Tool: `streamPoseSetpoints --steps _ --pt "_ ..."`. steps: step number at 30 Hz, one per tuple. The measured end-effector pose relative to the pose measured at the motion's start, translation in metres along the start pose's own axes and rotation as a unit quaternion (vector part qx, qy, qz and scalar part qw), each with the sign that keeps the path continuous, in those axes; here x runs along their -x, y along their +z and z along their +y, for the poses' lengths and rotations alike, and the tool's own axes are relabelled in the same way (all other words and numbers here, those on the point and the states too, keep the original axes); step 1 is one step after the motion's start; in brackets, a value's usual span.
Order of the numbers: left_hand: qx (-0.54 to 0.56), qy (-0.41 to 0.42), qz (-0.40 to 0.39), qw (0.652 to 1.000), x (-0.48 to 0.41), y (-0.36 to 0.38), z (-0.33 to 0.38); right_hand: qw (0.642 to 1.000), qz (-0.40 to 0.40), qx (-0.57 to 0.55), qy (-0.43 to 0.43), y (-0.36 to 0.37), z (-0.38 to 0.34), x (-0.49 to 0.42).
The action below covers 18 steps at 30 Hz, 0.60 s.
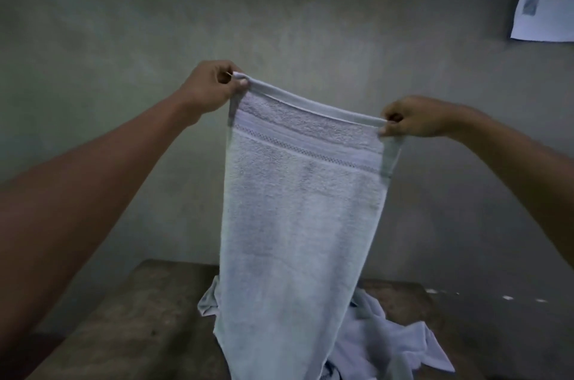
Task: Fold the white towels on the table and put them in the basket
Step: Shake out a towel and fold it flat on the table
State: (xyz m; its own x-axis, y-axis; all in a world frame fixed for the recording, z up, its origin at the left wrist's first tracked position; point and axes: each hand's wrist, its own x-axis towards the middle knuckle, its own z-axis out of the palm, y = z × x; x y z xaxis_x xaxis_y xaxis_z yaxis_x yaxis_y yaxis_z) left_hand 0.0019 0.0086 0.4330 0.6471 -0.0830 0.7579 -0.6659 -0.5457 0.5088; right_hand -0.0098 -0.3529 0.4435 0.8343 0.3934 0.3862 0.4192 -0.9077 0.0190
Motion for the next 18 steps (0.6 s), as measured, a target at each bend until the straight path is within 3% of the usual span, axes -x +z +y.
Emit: streamPoseSetpoints --steps 4,6,10,13,18 --pt "-0.025 0.008 0.042 0.999 -0.02 -0.017 0.007 0.995 0.098 -0.011 0.017 -0.041 -0.005 -0.007" --pt "-0.031 0.01 0.057 0.998 -0.03 -0.028 0.014 0.996 0.088 0.003 0.024 -0.055 -0.011 -0.008" --pt "-0.042 0.015 0.089 0.995 -0.046 -0.046 0.031 0.983 0.178 -0.028 0.023 -0.08 -0.014 -0.009" --pt "-0.053 0.025 0.077 0.995 -0.051 -0.055 0.041 0.989 0.14 -0.029 0.029 -0.091 -0.016 -0.004" --pt "-0.039 0.021 0.036 0.998 -0.045 -0.069 0.047 0.98 0.168 -0.104 0.029 -0.105 -0.016 0.006"
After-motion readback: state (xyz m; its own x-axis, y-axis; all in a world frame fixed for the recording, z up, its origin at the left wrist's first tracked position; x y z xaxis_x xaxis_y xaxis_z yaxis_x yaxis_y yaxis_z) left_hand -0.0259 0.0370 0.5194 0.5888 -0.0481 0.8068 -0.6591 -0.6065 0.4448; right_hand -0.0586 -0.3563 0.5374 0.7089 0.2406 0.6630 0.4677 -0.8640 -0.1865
